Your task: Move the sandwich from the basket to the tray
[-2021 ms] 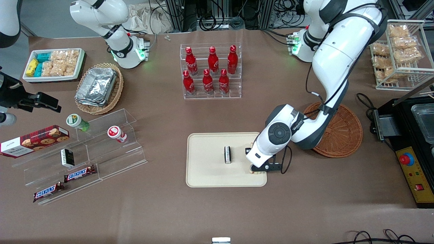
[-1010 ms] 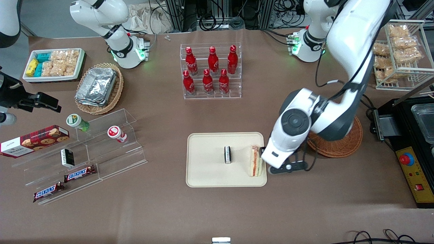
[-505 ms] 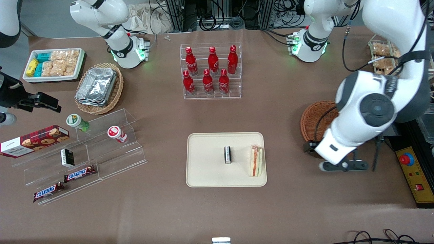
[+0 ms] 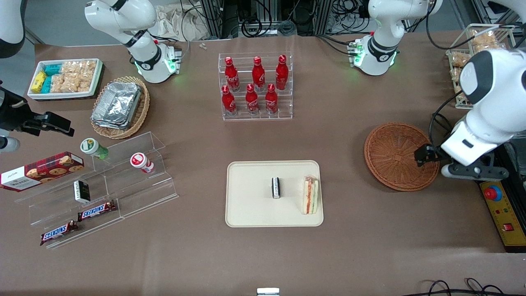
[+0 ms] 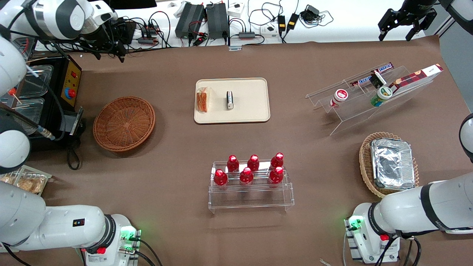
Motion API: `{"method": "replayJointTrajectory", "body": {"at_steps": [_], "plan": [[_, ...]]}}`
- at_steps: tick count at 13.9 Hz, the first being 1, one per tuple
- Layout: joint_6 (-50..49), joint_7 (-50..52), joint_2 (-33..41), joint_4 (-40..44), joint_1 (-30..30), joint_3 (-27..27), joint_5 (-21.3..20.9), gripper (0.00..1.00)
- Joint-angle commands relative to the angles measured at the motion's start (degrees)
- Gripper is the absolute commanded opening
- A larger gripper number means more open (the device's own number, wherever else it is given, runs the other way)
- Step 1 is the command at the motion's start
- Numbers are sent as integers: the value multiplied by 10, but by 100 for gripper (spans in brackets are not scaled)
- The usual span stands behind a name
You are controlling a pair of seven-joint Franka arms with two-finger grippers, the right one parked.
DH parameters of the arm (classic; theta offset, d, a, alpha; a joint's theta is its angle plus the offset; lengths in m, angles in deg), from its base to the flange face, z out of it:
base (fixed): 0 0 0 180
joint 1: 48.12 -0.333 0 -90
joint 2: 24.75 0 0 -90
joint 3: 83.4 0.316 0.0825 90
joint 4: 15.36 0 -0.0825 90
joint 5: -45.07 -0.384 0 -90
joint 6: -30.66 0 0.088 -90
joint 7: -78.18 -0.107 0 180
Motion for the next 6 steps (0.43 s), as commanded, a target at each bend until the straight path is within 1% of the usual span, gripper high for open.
{"method": "replayJointTrajectory", "body": {"at_steps": [1,2,4,6], "plan": [[-51,-44,0,37,5,8,-4,100],[-81,-69,-6,66,6,8,-6,100],[-136,-73,-26,116,3,8,-6,100],[-155,-72,-35,137,2,8,-4,100]]}}
